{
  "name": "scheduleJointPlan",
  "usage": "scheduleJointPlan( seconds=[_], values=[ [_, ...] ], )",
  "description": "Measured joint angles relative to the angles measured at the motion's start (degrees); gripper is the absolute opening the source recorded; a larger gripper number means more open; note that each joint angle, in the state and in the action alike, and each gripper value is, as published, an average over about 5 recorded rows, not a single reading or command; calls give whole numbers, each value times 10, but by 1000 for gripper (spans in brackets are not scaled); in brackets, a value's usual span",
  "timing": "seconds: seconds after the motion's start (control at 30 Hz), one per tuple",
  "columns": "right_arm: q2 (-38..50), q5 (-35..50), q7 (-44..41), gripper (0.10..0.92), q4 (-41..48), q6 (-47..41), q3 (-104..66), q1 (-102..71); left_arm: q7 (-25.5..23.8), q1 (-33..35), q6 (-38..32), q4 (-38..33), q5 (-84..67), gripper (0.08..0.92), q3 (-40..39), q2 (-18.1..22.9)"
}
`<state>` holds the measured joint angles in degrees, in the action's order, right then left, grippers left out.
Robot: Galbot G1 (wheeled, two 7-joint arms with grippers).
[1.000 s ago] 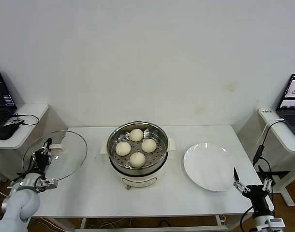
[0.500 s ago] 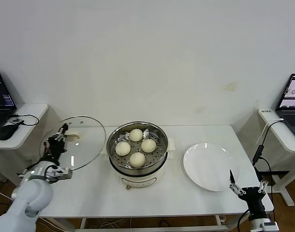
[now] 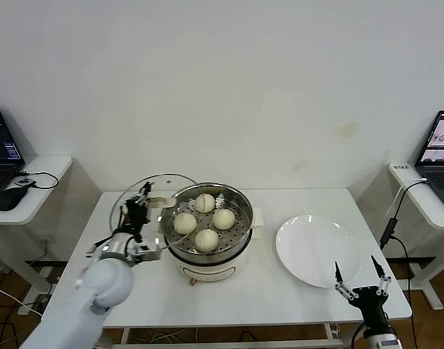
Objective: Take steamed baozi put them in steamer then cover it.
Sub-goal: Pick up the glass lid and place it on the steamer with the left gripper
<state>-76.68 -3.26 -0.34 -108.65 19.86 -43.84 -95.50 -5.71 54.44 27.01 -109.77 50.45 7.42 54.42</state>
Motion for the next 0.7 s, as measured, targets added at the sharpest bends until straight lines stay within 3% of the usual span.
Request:
scheduleJointPlan(
  seconds=[0.7],
  values=[
    [-19,-50,8,823,12,10,15,0,-95,-55,44,45,193,155,-100,159]
  ],
)
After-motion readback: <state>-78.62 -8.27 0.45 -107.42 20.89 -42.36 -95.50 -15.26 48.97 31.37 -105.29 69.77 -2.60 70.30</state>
